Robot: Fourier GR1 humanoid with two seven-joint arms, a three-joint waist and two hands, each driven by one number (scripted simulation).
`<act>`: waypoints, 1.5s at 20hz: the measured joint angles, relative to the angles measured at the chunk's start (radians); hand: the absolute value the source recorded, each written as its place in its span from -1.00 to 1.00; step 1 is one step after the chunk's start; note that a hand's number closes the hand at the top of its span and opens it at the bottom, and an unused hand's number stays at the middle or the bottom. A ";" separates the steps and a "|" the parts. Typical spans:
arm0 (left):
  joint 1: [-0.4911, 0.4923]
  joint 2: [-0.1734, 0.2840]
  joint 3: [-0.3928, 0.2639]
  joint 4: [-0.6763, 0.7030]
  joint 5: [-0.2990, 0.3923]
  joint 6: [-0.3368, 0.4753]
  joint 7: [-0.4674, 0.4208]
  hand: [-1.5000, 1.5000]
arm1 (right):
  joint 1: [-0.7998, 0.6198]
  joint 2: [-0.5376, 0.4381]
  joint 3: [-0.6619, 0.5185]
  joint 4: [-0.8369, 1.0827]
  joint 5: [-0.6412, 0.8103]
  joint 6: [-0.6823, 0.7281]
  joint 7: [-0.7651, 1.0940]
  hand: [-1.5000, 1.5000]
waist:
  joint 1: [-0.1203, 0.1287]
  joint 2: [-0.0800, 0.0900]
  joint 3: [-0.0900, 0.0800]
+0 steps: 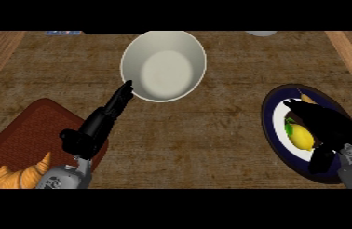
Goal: Pick the lemon from the plate and place it in the bowl
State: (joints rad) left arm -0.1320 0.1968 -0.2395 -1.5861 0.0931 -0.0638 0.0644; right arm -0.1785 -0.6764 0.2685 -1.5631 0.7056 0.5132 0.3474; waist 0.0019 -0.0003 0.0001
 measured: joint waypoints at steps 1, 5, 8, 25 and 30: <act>-0.007 -0.005 0.009 0.010 -0.002 -0.007 -0.005 0.00 | -0.008 0.009 -0.012 0.012 0.007 0.013 -0.005 -1.00 | 0.000 0.000 0.000; 0.012 -0.010 0.028 -0.004 -0.015 -0.032 -0.008 0.00 | -0.038 0.052 -0.033 0.087 0.062 0.014 -0.050 -1.00 | 0.001 0.000 0.000; 0.019 -0.030 0.028 -0.009 -0.039 -0.027 -0.008 0.00 | -0.040 0.073 -0.050 0.132 0.094 -0.002 -0.097 -1.00 | 0.001 0.000 0.000; -0.001 -0.068 0.072 0.014 -0.065 -0.086 -0.006 0.00 | -0.168 0.315 -0.071 0.248 0.261 -0.128 -0.124 1.00 | 0.021 0.000 -0.002; -0.033 -0.081 0.038 0.015 -0.068 -0.107 0.004 0.00 | -0.303 0.561 -0.028 0.282 0.293 -0.163 0.176 1.00 | 0.100 0.013 -0.004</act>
State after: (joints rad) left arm -0.1645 0.1158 -0.2012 -1.5713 0.0255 -0.1707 0.0680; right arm -0.4814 -0.1154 0.2400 -1.2808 0.9984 0.3502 0.5236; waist 0.1018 0.0122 -0.0035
